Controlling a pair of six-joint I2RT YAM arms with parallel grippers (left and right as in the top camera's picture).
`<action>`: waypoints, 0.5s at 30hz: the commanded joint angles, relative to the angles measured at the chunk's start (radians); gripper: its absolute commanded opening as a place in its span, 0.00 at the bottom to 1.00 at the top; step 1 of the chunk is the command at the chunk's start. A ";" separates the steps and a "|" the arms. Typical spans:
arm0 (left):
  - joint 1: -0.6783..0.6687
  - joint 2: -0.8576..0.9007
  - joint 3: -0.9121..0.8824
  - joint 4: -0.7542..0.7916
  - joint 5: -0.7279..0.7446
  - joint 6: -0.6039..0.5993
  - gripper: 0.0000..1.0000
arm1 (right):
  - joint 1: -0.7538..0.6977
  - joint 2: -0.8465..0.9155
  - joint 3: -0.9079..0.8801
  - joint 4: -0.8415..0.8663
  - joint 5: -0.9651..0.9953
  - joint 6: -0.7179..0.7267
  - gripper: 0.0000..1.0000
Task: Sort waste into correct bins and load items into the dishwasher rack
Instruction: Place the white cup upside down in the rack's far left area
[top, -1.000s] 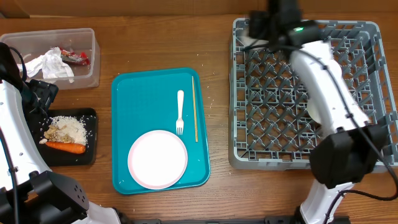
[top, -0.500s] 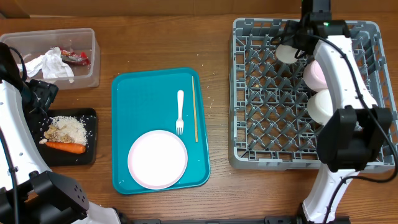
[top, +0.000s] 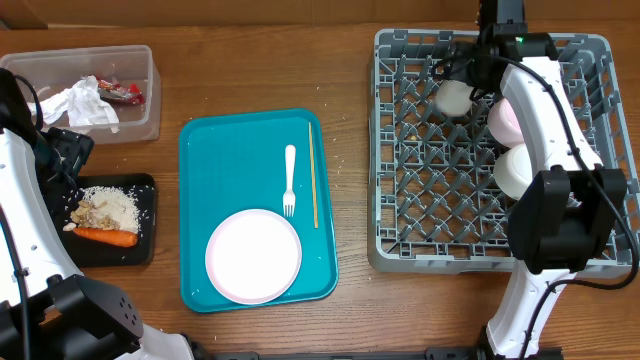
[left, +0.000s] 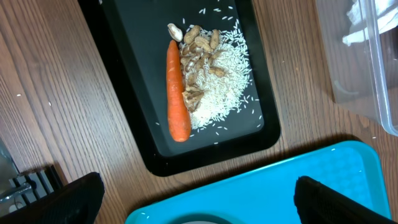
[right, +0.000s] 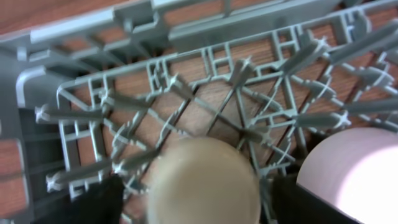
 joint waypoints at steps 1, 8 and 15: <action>-0.002 0.004 0.006 -0.002 -0.017 -0.017 1.00 | 0.005 -0.045 0.009 -0.013 -0.047 0.005 0.87; -0.002 0.004 0.006 -0.002 -0.017 -0.017 1.00 | 0.032 -0.254 0.009 -0.076 -0.137 0.005 1.00; -0.002 0.004 0.006 -0.002 -0.017 -0.017 1.00 | 0.147 -0.343 0.009 -0.103 -0.436 0.005 1.00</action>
